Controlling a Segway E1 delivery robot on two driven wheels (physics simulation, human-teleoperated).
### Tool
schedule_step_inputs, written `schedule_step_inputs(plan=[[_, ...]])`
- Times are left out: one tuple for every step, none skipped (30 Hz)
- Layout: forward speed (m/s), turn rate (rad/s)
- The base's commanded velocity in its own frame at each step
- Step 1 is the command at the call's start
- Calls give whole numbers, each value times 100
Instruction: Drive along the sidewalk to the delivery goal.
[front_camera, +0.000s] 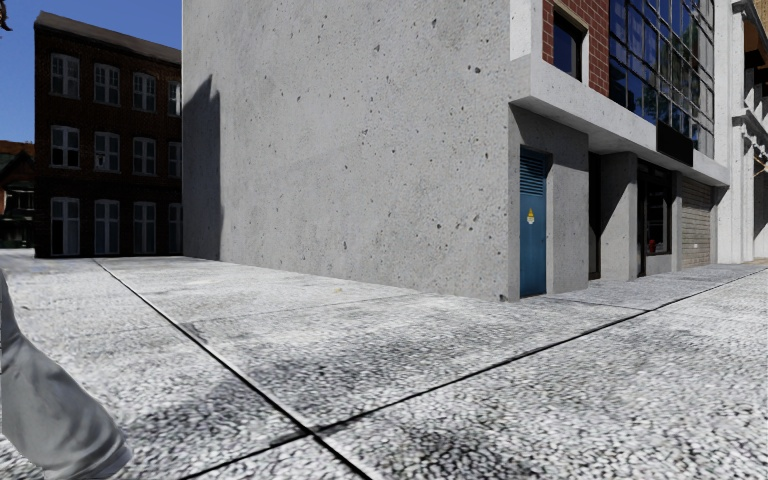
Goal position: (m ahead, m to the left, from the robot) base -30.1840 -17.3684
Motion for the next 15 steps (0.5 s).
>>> schedule_step_inputs(plan=[[0, 0], [0, 0], [0, 0], [0, 0], [0, 0], [0, 0], [0, 0], [0, 0], [0, 0], [0, 0], [0, 0], [0, 0], [0, 0], [0, 0], [0, 0]])
